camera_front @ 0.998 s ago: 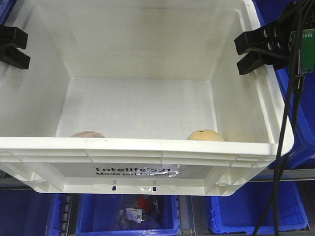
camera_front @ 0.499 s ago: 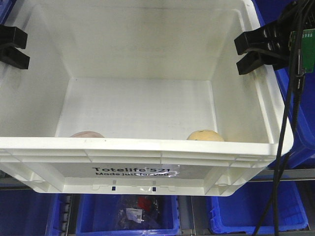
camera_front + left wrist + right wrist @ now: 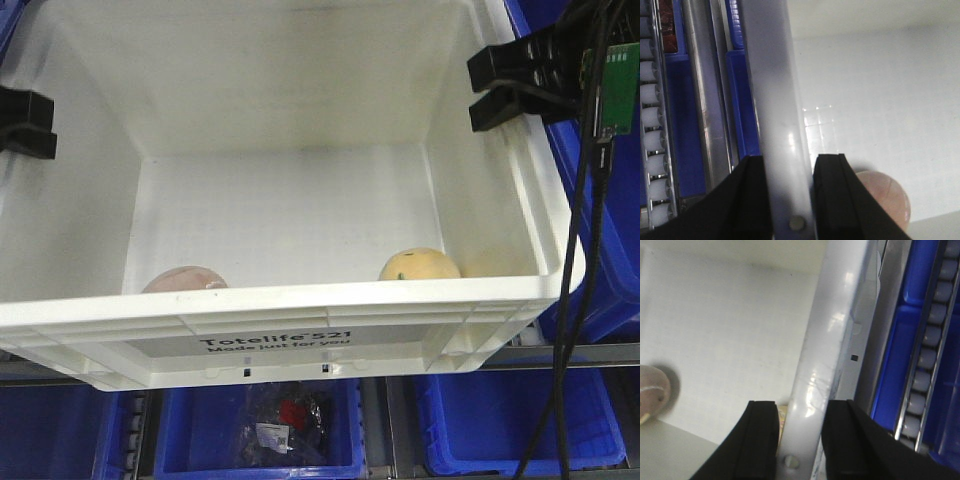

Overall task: Place moving items into box and shelve
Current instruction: 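Lower the crate with both grippers onto the roller shelf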

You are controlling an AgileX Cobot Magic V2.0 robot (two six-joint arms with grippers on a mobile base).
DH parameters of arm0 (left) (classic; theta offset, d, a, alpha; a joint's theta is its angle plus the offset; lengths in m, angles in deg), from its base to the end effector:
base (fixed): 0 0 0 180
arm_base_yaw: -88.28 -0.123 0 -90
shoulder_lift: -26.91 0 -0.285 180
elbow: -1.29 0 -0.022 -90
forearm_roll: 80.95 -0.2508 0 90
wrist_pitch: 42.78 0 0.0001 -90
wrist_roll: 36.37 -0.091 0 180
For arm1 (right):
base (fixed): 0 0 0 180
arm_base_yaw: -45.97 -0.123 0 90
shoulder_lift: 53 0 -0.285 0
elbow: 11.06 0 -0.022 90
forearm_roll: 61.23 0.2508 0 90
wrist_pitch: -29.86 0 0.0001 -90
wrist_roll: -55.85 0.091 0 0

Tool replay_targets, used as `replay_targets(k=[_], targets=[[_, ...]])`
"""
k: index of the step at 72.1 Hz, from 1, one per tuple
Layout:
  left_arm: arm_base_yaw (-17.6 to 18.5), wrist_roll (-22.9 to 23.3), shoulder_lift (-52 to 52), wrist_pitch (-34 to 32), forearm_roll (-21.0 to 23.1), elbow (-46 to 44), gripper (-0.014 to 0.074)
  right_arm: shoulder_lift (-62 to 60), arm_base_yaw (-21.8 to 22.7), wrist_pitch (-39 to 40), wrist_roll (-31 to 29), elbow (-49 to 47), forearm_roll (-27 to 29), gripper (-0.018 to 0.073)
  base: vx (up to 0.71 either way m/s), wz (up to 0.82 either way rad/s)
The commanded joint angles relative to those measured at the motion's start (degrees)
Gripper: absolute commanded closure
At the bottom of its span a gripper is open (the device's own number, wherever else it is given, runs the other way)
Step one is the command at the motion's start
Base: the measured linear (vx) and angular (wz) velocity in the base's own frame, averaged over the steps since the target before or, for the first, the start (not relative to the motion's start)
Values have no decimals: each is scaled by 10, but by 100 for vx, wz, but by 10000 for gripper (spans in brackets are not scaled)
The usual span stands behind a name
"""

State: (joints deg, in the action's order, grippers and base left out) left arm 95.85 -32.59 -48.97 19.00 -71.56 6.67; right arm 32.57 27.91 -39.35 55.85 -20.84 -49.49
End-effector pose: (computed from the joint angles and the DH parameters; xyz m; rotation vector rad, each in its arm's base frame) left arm 0.2258 -0.0432 0.3875 0.0461 2.5010 -0.2951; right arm 0.2488 0.0994 0.4172 -0.3838 2.5155 0.3964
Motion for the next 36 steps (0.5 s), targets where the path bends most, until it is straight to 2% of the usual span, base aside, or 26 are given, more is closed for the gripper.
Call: replay_targets(k=[1, 26, 36], targets=[[2, -6, 34, -85, 4, -2, 613, -34, 1, 81, -19, -22, 42, 571, 0, 0], [2, -6, 53, -88, 4, 5, 613, -24, -44, 92, -10, -22, 1, 570, 0, 0], [2, -6, 53, -91, 4, 5, 613, -19, -57, 125, 0, 0, -34, 568, 0, 0]])
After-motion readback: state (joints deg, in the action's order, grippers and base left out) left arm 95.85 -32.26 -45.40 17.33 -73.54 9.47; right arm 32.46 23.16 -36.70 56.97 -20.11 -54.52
